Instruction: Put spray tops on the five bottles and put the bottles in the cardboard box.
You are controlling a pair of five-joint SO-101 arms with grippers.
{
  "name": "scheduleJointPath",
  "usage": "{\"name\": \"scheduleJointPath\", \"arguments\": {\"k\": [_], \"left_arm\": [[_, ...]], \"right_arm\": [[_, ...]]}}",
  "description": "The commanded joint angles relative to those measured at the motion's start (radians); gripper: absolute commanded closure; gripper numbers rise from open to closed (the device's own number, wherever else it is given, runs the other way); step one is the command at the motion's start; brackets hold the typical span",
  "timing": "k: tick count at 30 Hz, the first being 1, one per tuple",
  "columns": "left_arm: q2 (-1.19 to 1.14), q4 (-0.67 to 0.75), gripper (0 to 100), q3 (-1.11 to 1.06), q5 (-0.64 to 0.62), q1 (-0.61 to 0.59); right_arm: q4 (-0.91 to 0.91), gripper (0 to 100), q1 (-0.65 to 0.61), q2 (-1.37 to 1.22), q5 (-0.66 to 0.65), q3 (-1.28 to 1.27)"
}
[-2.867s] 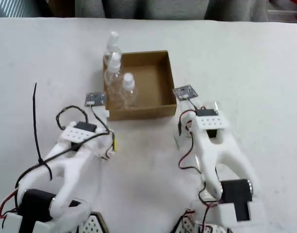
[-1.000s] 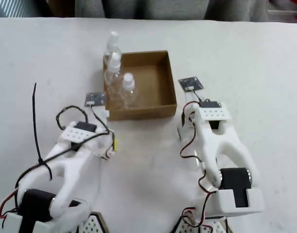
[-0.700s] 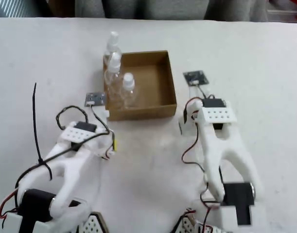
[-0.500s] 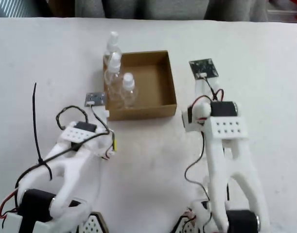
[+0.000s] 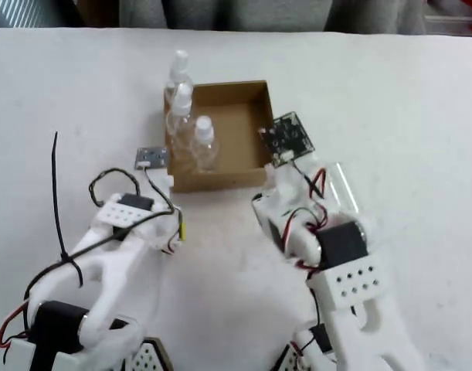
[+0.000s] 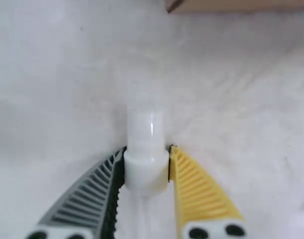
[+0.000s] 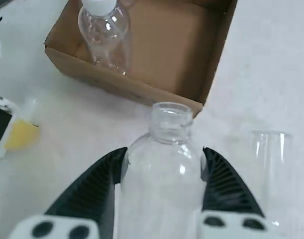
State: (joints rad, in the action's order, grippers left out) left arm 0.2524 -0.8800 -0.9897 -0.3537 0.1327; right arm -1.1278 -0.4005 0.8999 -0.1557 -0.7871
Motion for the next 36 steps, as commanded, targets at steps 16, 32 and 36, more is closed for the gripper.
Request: {"name": "scheduleJointPath", "arguments": {"k": [16, 32, 36], "left_arm": [[0.303, -0.183, 98, 0.193, 0.000, -0.035], [0.575, -0.123, 98, 0.620, 0.006, -0.025], [0.575, 0.021, 98, 0.695, 0.006, -0.024]], "right_arm": [[0.315, 88.9, -0.051, 0.490, 0.201, -0.393], [0.383, 88.9, -0.217, 0.886, 0.192, -0.677], [0.383, 88.9, -0.237, 0.903, 0.192, -0.694]]}}
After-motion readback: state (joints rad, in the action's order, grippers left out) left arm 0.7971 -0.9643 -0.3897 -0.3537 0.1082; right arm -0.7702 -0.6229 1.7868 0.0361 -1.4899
